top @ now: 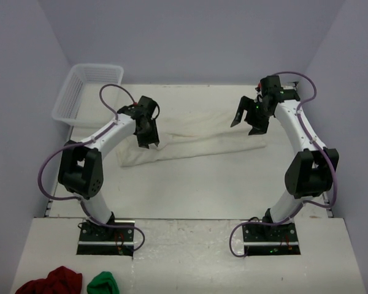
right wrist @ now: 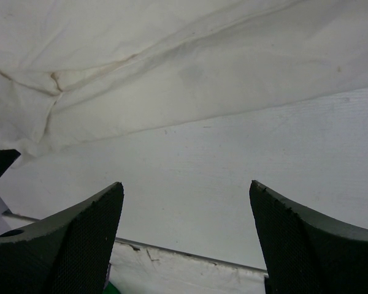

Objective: Fold and stack the t-shirts
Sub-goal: Fold the other side of the tshirt into a rectangle

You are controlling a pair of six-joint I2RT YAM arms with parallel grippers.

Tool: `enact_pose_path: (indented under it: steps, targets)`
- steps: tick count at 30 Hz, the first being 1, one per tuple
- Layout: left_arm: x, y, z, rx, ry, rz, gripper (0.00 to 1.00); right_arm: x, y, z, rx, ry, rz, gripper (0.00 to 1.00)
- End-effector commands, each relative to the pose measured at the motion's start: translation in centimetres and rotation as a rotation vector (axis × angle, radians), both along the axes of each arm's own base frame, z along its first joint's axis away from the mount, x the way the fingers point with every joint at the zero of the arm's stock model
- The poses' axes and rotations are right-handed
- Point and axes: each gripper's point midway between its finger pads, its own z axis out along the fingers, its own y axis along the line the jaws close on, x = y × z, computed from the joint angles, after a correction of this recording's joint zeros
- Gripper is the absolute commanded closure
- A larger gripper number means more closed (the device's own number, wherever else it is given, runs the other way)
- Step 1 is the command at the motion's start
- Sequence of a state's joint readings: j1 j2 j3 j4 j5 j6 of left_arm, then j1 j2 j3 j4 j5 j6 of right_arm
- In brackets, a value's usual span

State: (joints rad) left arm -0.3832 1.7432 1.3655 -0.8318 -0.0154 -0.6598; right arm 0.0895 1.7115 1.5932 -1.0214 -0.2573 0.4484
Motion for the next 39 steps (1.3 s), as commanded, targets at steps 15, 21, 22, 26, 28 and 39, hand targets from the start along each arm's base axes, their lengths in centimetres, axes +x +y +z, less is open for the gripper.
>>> enact_pose_path:
  steps: [15, 21, 22, 26, 28, 39]
  targets:
    - [0.1, 0.2, -4.4, 0.292, -0.049, -0.105, 0.56, -1.3, -0.6, 0.7, 0.025, -0.039, -0.005, 0.16]
    - [1.8, -0.7, -4.7, 0.286, -0.069, -0.112, 0.57, -1.2, -0.6, 0.8, 0.034, -0.040, -0.008, 0.16]
    - [2.4, -0.9, -4.7, 0.288, -0.074, -0.117, 0.57, -1.3, -0.6, 0.8, 0.035, -0.037, -0.008, 0.16]
    - [4.1, -2.0, -4.1, 0.270, -0.112, -0.135, 0.58, -1.3, -0.6, 0.7, 0.037, -0.032, -0.007, 0.16]
    - [5.4, -2.7, -3.3, 0.256, -0.139, -0.136, 0.58, -1.3, -0.5, 0.6, 0.041, -0.029, -0.007, 0.16]
    - [9.5, -3.9, -2.4, 0.247, -0.171, -0.138, 0.57, -1.4, -0.6, 0.4, 0.036, -0.022, -0.012, 0.16]
